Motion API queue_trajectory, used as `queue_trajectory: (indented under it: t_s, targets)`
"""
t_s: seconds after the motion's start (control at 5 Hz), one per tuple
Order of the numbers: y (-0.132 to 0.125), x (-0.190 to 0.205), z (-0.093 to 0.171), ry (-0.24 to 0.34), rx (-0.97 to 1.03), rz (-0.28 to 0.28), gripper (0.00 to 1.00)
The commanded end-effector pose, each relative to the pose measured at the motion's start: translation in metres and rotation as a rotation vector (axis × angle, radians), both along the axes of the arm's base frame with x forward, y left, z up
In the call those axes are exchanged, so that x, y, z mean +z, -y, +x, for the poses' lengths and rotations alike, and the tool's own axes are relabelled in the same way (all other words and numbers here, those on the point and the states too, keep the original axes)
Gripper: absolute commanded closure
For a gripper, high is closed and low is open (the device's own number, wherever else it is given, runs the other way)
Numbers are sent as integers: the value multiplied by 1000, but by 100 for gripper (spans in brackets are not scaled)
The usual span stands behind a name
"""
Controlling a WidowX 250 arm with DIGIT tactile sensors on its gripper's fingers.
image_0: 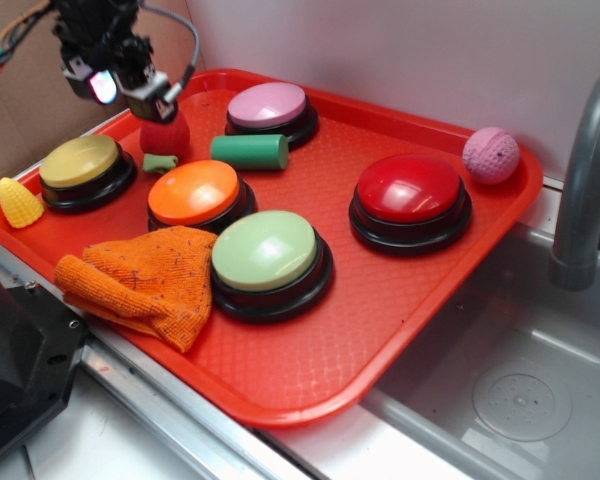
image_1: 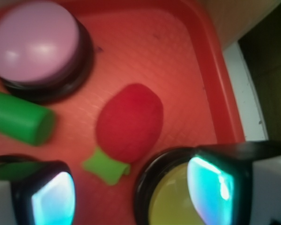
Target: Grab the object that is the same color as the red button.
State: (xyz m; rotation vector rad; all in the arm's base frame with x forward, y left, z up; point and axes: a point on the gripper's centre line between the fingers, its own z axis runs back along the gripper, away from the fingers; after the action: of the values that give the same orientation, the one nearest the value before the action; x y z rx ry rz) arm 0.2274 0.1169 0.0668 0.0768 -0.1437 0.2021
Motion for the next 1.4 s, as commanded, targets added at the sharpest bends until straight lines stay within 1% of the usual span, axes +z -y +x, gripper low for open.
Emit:
queue_trajectory:
  t_s: [0.0, 0.4, 0.6, 0.8, 1.0, 1.2]
  targets:
    - [-16, -18, 24, 25, -47, 1, 0]
    - [-20, -40, 32, -15, -74, -6, 0]
    - [-20, -41, 35, 3, -83, -6, 56]
    - [-19, -45, 39, 4, -92, -18, 96]
    - [-20, -45, 38, 8, -85, -17, 100]
    - [-19, -26, 34, -19, -70, -13, 100]
